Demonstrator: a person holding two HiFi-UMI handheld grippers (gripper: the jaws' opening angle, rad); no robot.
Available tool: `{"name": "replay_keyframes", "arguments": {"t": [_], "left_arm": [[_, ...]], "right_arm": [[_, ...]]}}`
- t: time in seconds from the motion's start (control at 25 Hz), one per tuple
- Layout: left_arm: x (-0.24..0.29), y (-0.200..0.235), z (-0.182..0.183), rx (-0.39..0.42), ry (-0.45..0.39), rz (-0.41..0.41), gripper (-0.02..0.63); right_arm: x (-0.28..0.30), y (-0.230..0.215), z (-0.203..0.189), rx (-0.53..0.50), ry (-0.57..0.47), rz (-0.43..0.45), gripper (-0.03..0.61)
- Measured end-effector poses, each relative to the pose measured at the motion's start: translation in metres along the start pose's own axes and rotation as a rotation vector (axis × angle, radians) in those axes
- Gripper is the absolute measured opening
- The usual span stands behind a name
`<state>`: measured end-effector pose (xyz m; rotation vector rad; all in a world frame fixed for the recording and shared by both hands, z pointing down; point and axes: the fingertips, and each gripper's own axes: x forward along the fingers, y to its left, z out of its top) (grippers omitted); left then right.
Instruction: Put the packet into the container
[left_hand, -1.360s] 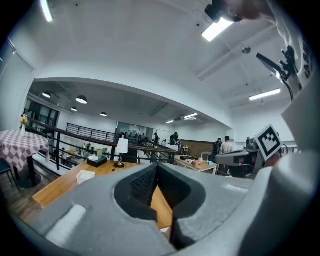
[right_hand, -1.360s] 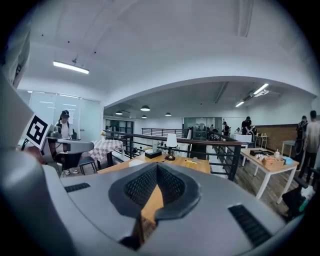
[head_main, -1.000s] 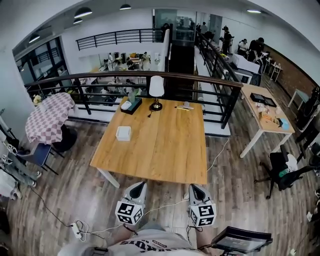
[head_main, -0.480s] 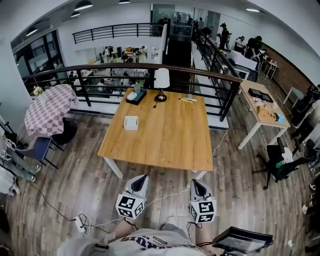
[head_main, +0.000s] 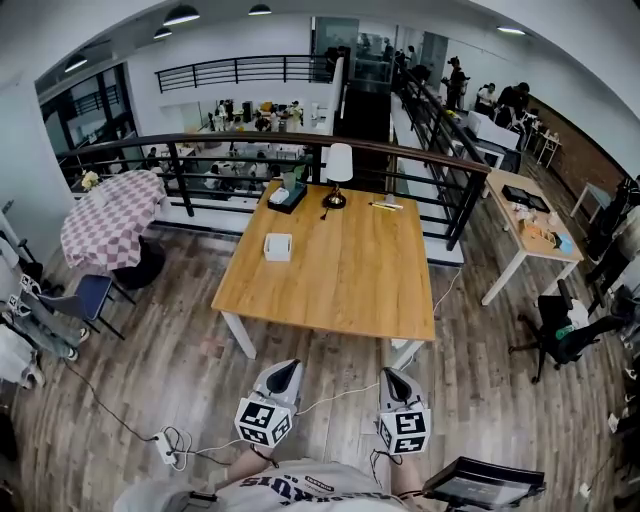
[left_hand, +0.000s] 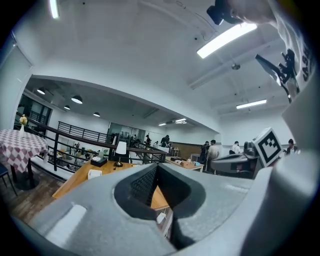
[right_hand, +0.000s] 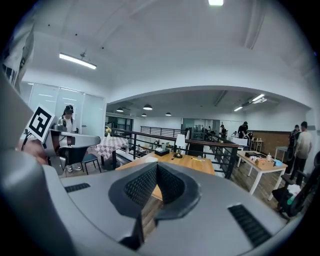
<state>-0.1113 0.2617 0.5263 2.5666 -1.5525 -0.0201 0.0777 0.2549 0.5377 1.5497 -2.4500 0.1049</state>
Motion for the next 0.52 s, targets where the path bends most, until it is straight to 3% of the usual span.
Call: {"name": "replay_keyframes", "arguments": {"t": [0.52], "left_arm": [[-0.019, -0.016, 0.003, 0.008, -0.017, -0.007, 0.003]], "right_arm": [[-0.022, 0.000, 0.011, -0.029, -0.022, -0.011, 0.006]]}}
